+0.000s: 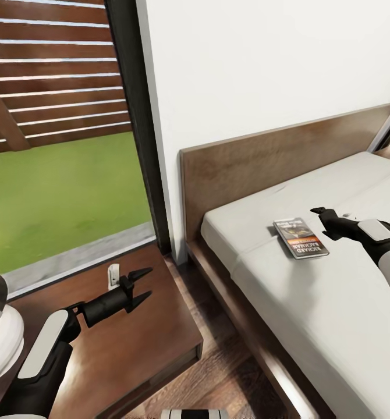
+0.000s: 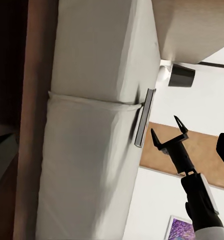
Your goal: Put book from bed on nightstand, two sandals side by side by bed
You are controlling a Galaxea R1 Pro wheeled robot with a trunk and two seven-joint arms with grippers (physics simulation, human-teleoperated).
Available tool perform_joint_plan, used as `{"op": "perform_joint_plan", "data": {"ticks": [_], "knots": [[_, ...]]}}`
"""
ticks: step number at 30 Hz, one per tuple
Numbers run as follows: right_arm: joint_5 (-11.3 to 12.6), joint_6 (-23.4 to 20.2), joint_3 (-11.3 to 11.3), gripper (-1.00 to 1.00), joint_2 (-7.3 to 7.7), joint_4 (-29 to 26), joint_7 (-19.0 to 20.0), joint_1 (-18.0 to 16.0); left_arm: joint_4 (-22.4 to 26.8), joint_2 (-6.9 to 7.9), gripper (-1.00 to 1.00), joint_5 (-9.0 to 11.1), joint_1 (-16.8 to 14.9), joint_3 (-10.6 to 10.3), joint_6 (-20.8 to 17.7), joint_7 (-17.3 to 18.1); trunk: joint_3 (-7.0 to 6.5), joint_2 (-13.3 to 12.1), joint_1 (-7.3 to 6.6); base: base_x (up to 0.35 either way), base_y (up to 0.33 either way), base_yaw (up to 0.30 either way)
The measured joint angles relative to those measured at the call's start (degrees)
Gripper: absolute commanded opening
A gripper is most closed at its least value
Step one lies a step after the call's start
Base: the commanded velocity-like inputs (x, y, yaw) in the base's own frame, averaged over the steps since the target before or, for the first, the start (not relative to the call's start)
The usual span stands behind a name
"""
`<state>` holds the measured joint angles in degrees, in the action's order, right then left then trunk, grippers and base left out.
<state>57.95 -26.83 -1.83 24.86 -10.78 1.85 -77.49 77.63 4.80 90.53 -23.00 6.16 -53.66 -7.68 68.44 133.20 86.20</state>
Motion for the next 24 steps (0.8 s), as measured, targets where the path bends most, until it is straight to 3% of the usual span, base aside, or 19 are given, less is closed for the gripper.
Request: {"op": "perform_joint_plan", "data": {"ticks": [24], "knots": [[-0.15,-1.04,0.02,1.00,0.14,-4.22,-0.50,-0.05,-0.15,0.17,1.00,-0.01,0.00,-0.02,-0.08,0.00,2.16,0.00,0.00,0.000,0.000,0.000]]}}
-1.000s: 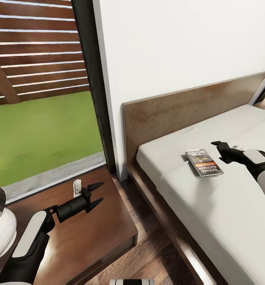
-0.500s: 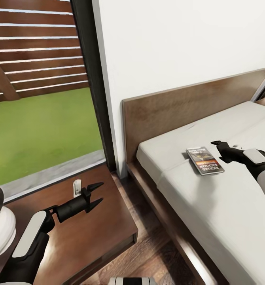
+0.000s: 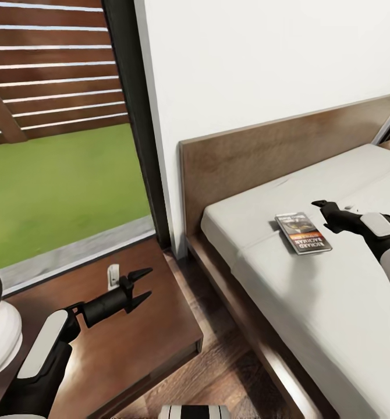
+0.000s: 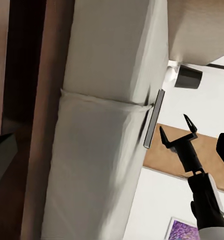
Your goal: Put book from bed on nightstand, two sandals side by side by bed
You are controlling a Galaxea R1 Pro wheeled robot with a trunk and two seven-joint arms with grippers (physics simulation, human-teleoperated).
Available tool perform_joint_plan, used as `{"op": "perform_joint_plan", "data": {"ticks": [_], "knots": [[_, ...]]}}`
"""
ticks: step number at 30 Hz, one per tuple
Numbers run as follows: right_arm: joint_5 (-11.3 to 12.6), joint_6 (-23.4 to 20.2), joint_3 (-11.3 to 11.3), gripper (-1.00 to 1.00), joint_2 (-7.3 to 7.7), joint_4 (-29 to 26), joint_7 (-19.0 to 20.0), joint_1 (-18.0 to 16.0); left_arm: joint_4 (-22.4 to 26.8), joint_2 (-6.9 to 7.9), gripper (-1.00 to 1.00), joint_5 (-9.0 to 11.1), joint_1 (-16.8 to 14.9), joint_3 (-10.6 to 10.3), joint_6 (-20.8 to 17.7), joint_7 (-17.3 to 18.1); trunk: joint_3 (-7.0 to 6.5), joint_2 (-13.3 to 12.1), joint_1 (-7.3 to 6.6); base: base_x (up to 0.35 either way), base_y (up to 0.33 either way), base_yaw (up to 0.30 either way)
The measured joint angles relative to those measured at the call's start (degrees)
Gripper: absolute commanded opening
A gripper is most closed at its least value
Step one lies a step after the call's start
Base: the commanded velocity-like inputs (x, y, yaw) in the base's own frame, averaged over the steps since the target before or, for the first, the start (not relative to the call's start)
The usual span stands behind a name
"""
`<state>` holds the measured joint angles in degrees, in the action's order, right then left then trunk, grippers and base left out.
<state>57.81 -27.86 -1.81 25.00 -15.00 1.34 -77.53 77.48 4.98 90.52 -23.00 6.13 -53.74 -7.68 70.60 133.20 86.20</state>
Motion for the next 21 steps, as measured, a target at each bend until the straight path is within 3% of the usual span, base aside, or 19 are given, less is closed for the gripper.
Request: {"op": "perform_joint_plan", "data": {"ticks": [21], "knots": [[-0.01,-0.46,0.04,1.00,-0.03,-0.47,-0.02,-0.04,0.04,0.03,1.00,0.00,0.00,-0.03,-0.01,0.00,1.74,0.00,0.00,0.000,0.000,0.000]]}}
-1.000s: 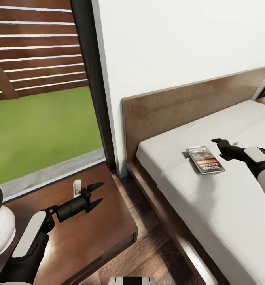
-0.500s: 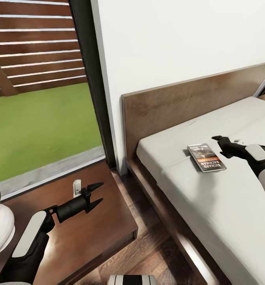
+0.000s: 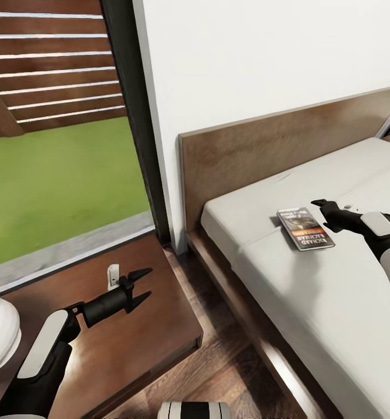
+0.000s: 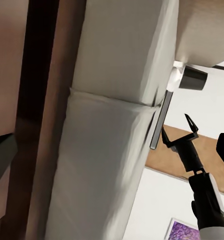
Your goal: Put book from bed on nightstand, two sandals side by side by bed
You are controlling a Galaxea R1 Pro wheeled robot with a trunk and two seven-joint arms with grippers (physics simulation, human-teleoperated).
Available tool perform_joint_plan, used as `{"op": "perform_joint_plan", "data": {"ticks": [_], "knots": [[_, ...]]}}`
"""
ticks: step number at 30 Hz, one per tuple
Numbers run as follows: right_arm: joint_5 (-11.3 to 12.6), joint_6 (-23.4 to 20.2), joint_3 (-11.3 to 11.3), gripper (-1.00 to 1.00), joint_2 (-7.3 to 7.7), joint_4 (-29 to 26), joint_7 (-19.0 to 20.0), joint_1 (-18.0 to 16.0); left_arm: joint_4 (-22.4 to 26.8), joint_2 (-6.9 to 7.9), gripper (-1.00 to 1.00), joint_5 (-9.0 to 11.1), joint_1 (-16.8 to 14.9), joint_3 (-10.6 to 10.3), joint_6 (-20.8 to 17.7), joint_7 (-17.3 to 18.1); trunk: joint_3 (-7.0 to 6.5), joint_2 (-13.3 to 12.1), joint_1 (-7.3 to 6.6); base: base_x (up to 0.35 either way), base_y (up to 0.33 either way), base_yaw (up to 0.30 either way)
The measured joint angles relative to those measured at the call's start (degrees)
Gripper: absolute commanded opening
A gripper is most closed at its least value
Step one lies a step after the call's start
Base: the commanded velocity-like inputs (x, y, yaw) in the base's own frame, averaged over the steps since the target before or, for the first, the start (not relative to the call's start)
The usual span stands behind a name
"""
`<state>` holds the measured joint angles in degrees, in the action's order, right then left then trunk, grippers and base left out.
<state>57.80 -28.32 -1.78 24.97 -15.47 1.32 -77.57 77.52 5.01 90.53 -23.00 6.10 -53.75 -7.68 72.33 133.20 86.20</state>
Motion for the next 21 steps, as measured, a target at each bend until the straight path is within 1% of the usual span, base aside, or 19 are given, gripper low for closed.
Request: {"op": "perform_joint_plan", "data": {"ticks": [13,21], "knots": [[0.07,0.01,-0.04,1.00,-0.01,-0.07,0.15,0.00,0.04,-0.07,1.00,0.00,0.00,-0.01,0.00,0.00,1.02,0.00,0.00,0.000,0.000,0.000],[0.03,0.14,-0.14,1.00,0.00,-0.14,0.15,-0.03,0.05,-0.08,1.00,0.01,0.01,-0.01,0.00,0.00,1.26,0.01,-0.01,0.000,0.000,0.000]]}}
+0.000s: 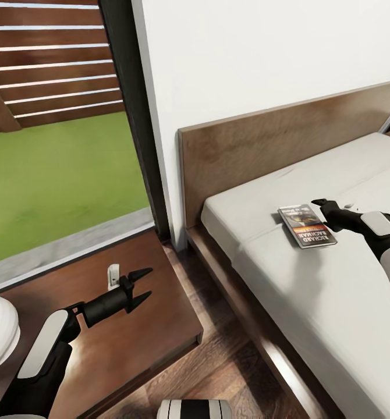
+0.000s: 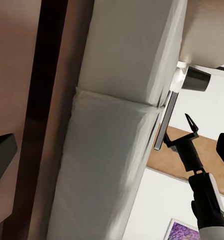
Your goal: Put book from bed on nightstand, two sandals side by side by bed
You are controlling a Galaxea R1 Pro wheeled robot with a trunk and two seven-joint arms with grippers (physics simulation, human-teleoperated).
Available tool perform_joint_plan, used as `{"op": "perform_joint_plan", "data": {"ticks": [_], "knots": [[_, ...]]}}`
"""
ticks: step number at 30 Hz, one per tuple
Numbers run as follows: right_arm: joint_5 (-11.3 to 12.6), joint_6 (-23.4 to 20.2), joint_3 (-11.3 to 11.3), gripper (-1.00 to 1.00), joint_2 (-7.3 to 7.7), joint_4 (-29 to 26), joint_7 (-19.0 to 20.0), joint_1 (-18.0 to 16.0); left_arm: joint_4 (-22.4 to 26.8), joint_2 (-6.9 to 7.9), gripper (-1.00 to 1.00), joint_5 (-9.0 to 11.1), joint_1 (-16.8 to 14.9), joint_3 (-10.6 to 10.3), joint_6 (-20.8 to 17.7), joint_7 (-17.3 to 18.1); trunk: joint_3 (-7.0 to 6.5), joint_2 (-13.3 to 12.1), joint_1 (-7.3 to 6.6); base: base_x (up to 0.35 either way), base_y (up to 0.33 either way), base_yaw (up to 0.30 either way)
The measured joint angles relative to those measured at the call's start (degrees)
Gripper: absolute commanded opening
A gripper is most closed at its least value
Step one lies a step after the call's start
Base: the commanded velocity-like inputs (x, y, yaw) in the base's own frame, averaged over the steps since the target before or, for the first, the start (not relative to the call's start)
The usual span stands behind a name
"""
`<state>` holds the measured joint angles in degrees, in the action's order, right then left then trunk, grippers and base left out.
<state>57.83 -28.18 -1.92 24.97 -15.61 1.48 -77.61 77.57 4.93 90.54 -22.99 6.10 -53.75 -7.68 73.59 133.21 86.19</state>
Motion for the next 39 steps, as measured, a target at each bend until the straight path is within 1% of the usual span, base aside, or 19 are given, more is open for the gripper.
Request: {"op": "perform_joint_plan", "data": {"ticks": [39], "knots": [[-0.11,0.09,0.15,1.00,-0.07,-0.01,0.55,-0.01,0.00,0.00,1.00,0.00,0.00,0.00,0.00,0.00,0.05,0.00,0.00,0.000,0.000,0.000]]}}
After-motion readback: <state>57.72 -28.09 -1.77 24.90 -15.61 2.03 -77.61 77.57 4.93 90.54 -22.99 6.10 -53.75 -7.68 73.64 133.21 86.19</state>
